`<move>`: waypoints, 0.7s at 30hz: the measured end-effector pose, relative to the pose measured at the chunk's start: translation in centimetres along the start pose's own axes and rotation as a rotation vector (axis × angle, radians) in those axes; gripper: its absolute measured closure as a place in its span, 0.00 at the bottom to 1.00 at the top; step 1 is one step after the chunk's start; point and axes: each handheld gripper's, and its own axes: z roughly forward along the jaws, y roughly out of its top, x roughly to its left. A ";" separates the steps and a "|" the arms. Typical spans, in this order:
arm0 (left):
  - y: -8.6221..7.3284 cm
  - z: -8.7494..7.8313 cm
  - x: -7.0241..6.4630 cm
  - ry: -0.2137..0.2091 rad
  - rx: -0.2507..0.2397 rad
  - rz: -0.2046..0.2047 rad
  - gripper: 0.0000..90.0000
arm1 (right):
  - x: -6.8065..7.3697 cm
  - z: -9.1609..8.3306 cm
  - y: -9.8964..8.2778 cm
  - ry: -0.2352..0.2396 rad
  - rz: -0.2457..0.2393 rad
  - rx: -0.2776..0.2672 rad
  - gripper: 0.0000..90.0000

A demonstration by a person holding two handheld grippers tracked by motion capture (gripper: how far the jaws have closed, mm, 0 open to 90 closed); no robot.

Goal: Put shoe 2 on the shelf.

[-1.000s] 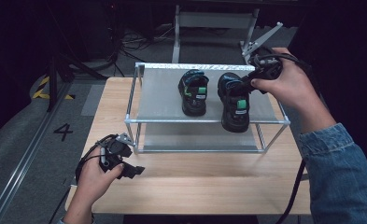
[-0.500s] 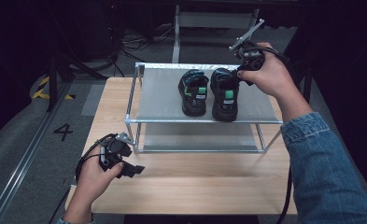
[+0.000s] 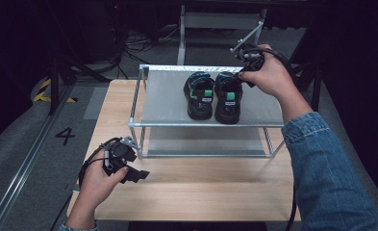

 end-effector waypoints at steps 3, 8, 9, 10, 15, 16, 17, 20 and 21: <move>0.0 0.1 0.0 0.001 0.005 -0.003 0.24 | -0.1 0.4 0.2 0.012 0.005 0.001 0.77; 0.0 0.1 0.0 0.000 0.005 0.002 0.24 | -0.3 1.1 0.7 0.023 0.020 0.000 0.77; 0.0 0.1 0.0 -0.002 0.003 0.000 0.24 | -0.3 1.2 0.7 0.023 0.021 0.000 0.77; 0.0 0.1 0.0 -0.002 0.004 0.000 0.24 | -0.3 1.2 0.7 0.023 0.023 -0.004 0.77; 0.0 0.1 0.0 -0.001 0.010 0.001 0.24 | -0.5 1.2 0.7 0.006 0.036 -0.016 0.77; 0.0 0.2 0.0 -0.002 0.010 0.001 0.24 | -0.5 1.2 0.7 0.003 0.042 -0.014 0.77; 0.0 0.2 0.0 -0.003 0.008 0.003 0.24 | -0.4 1.3 0.6 -0.003 0.045 -0.017 0.77; 0.0 0.2 0.0 -0.001 0.008 0.000 0.24 | -0.5 1.3 0.6 -0.007 0.061 -0.027 0.77; 0.0 0.2 0.0 -0.003 0.008 0.000 0.24 | -0.5 1.4 0.5 -0.009 0.067 -0.029 0.77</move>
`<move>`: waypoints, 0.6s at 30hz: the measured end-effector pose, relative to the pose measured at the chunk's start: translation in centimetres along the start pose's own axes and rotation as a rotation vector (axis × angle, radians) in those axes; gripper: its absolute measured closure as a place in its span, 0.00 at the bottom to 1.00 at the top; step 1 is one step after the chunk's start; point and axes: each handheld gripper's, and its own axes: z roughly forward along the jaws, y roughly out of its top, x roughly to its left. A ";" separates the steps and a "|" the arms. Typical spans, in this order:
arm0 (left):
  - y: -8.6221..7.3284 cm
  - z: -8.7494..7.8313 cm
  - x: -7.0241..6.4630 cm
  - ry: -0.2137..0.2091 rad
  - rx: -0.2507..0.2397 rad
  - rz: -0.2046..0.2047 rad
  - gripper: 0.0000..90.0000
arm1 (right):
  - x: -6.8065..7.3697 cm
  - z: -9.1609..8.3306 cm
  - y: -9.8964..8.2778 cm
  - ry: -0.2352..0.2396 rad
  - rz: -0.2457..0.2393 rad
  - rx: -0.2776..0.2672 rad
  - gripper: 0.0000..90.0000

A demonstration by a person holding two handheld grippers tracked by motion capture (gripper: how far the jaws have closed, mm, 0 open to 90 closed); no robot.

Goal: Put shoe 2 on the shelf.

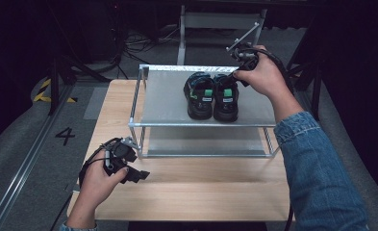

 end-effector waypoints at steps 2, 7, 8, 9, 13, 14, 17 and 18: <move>0.0 0.0 -0.1 0.000 0.003 -0.002 0.24 | 0.0 0.1 -0.1 0.003 0.007 0.005 0.77; 0.1 0.1 0.0 0.003 0.004 0.000 0.24 | 0.0 0.1 -0.5 0.017 0.024 -0.012 0.70; 0.1 0.1 0.0 -0.001 0.005 -0.002 0.24 | 0.1 0.0 -0.6 0.018 0.025 -0.023 0.67; 0.1 0.1 0.0 -0.002 0.005 0.001 0.24 | 0.2 -0.1 -0.6 0.016 0.026 -0.032 0.65; 0.3 0.2 0.0 -0.007 0.000 0.003 0.24 | 0.7 -1.2 -0.9 0.001 0.004 -0.084 0.56; 0.3 0.2 0.0 -0.007 -0.001 0.003 0.24 | 0.9 -1.6 -1.1 -0.007 0.000 -0.094 0.55; 0.3 0.1 0.1 -0.006 -0.003 0.003 0.24 | 1.5 -2.6 -1.6 -0.021 -0.010 -0.118 0.54; 0.2 0.1 0.1 -0.003 -0.002 0.005 0.24 | 1.8 -3.2 -2.0 -0.028 -0.012 -0.131 0.54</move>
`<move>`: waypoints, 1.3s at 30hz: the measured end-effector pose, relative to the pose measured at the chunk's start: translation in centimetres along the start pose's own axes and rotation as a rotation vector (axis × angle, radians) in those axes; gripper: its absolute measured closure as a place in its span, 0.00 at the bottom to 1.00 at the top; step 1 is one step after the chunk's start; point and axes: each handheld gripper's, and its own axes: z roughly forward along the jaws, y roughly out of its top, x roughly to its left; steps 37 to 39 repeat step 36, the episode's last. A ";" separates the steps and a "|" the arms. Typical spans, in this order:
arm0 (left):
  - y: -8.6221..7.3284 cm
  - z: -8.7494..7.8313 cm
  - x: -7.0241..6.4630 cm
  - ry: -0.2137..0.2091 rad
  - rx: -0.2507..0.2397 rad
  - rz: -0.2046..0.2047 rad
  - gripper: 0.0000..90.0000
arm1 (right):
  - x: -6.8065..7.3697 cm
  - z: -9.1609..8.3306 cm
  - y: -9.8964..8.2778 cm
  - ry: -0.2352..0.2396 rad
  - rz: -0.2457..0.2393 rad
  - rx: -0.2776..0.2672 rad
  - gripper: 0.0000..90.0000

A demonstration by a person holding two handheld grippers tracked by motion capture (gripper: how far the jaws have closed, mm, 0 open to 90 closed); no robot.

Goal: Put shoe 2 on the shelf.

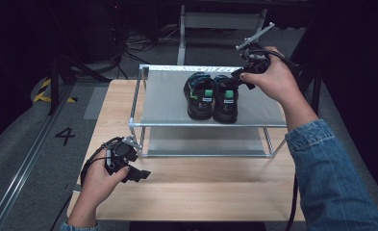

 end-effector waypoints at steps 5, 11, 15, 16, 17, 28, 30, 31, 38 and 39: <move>-0.1 -0.1 0.0 0.002 0.002 -0.010 0.24 | 1.4 -2.6 -2.0 -0.007 -0.009 -0.043 0.52; 0.0 -0.1 0.0 0.005 0.002 -0.008 0.24 | 2.8 -4.7 -5.1 0.011 -0.010 -0.059 0.51; 0.1 -0.1 -0.1 0.007 0.005 -0.008 0.24 | 3.7 -5.7 -8.5 0.018 0.000 -0.052 0.51; 0.1 -0.1 -0.1 0.008 0.007 -0.008 0.24 | 3.8 -5.8 -9.3 0.015 0.001 -0.043 0.52; 0.1 0.0 -0.1 0.007 0.011 -0.007 0.24 | 3.9 -5.9 -10.1 0.017 0.003 -0.039 0.52; 0.1 0.1 -0.3 0.013 0.019 -0.007 0.24 | 4.4 -4.5 -19.3 0.021 0.074 -0.019 0.52; 0.1 0.2 -0.3 0.016 0.021 -0.010 0.24 | 4.4 -3.6 -21.1 0.021 0.088 -0.017 0.51; 0.1 0.3 -0.2 0.021 0.019 -0.007 0.24 | 4.4 -3.2 -21.7 0.023 0.092 -0.015 0.51; 0.1 0.4 -0.2 0.025 0.020 -0.007 0.24 | 4.3 -0.8 -24.6 0.024 0.117 -0.030 0.49; 0.1 0.4 -0.2 0.025 0.020 -0.007 0.24 | 4.3 -0.8 -24.6 0.024 0.117 -0.030 0.49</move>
